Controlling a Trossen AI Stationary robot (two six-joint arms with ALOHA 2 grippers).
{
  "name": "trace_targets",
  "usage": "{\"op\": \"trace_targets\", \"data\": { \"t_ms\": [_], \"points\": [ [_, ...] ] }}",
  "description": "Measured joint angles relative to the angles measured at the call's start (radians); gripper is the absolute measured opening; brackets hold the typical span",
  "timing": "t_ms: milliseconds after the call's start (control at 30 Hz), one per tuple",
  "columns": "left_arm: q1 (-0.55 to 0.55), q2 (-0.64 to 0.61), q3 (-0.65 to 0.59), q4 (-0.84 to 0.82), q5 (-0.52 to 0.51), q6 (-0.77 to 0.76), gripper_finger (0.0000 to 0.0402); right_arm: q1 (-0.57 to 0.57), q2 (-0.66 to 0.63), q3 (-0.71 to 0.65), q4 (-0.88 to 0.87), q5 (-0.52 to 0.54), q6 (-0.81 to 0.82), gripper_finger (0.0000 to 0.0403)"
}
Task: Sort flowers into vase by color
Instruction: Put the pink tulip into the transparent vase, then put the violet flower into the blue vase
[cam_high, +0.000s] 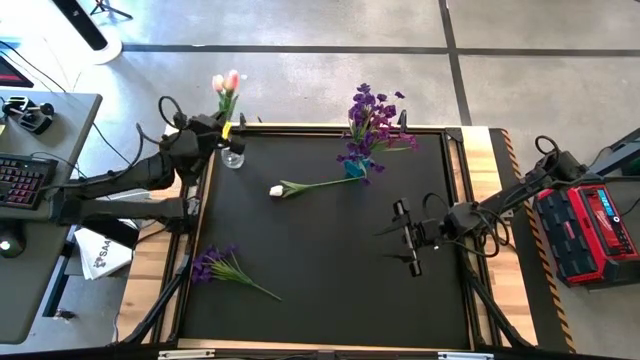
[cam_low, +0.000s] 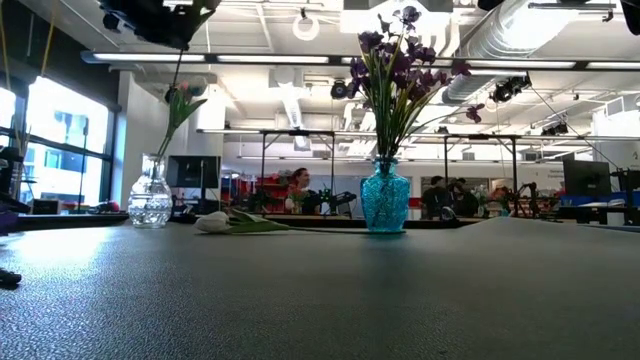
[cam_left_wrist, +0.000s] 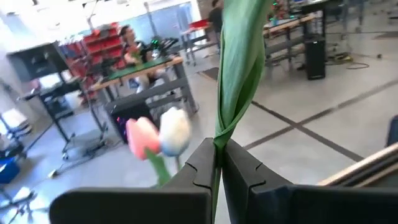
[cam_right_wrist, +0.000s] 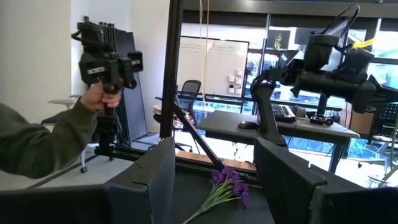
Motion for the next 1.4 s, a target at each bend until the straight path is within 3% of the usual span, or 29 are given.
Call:
{"op": "trace_targets", "data": {
  "t_ms": [300, 633, 800, 1200, 1400],
  "points": [
    [0.184, -0.014, 0.0, -0.278, 0.188, -0.23, 0.0003, 0.0, 0.0, 0.0, -0.001, 0.0, 0.005, 0.0193],
    [0.296, -0.007, 0.001, -0.284, 0.29, -0.258, 0.0003, 0.0, 0.0, 0.0, -0.001, 0.0, 0.002, 0.0193],
    [0.342, 0.023, 0.001, -0.279, 0.289, -0.26, 0.0007, 0.0, 0.0, 0.0, -0.006, 0.0, 0.013, 0.0193],
    [0.404, 0.11, 0.001, -0.289, 0.383, -0.259, 0.0125, 0.0, 0.0, 0.0, -0.007, 0.0, 0.013, 0.0193],
    [0.411, 0.086, 0.001, -0.315, 0.383, -0.258, 0.0159, 0.0, 0.0, 0.0, -0.007, 0.0, 0.013, 0.0193]
  ]
}}
